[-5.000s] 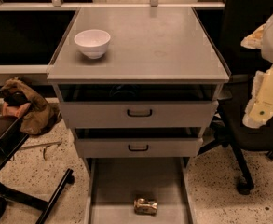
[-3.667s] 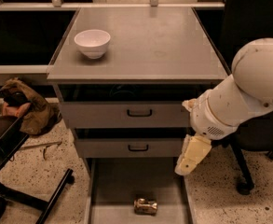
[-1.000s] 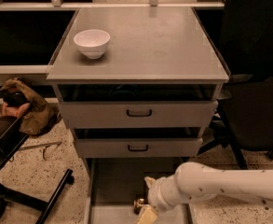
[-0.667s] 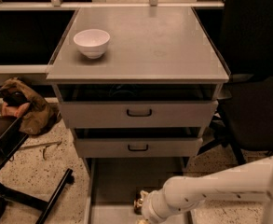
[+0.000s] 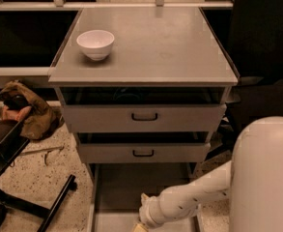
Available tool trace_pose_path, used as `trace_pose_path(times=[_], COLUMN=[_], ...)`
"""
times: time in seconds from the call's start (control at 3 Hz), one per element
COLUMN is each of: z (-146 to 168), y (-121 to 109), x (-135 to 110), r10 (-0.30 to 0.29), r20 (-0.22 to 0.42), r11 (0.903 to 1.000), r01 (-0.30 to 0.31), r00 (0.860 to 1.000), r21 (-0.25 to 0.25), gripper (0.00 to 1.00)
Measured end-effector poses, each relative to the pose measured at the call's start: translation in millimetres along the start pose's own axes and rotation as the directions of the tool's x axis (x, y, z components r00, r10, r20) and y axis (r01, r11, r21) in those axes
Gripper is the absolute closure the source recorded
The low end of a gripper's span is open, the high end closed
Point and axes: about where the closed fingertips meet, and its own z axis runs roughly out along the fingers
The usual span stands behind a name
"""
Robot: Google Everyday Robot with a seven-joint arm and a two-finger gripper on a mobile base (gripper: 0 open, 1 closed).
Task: Pick orange can from bottom drawer and place on counter
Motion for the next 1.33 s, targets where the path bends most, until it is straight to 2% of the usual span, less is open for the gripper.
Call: trace_pose_path(times=[0.33,0.67,1.0,1.33], z=[-0.3,10.3,20.0,42.8], y=[-0.1,-13.4,-38.3,-54.4], x=[0.5,12.7,30.9,58.9], r10=[0.001,0.041,0.114,0.190], r20=[0.000,0.024,0.087,0.124], r11=[1.0000,0.9990,0.9933,0.9819], r01=[-0.001,-0.040,-0.111,-0.188], r00=[1.000,0.999,0.990,0.974], r21=[0.000,-0.021,-0.030,-0.023], gripper=[0.00,0.00,0.00,0.00])
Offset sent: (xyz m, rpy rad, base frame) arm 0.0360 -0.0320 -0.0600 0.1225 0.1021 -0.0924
